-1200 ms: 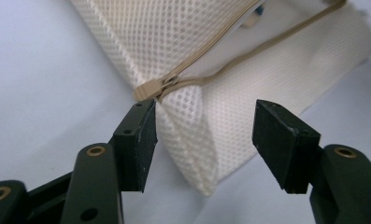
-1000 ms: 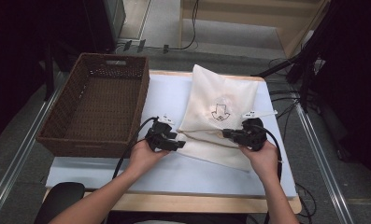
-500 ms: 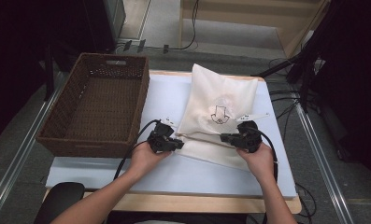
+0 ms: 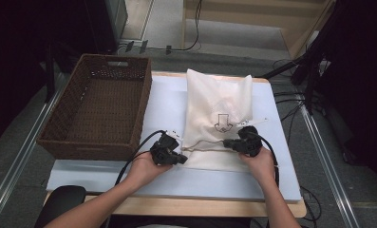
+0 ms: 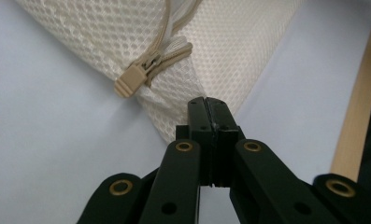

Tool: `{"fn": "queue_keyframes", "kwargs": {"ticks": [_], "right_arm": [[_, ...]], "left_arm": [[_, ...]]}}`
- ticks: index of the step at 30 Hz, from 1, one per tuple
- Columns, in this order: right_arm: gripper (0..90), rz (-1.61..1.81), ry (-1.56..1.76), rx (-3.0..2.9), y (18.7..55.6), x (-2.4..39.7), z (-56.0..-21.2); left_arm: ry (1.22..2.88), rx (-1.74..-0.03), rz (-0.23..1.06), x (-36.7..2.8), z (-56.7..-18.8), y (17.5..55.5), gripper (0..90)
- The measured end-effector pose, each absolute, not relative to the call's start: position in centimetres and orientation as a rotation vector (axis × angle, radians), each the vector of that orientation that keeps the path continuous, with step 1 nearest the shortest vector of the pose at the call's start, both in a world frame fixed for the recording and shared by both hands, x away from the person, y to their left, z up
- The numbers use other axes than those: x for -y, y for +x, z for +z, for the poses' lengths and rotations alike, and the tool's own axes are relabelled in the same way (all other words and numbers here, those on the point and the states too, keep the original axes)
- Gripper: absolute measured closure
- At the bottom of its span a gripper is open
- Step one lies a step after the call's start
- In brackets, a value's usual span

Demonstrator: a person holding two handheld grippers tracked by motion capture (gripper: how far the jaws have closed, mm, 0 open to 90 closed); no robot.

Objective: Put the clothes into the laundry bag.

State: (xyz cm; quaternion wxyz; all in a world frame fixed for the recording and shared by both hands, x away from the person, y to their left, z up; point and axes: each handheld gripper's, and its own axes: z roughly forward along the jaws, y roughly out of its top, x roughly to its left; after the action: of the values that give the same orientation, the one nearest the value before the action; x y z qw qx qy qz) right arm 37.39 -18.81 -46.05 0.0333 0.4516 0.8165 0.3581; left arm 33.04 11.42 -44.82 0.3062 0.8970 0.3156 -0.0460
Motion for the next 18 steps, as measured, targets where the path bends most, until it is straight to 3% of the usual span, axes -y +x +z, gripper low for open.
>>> {"fn": "queue_keyframes", "kwargs": {"ticks": [11,18], "right_arm": [[88.2,1.030,1.338,-2.502,37.6,18.6,-46.9],[84.1,1.083,1.305,-2.580,36.6,19.1,-46.0]], "left_arm": [[2.246,-0.888,-0.200,-13.0,-44.8,33.3,89.5],[2.189,-0.837,-0.161,-13.2,-43.7,33.1,76.0]]}}
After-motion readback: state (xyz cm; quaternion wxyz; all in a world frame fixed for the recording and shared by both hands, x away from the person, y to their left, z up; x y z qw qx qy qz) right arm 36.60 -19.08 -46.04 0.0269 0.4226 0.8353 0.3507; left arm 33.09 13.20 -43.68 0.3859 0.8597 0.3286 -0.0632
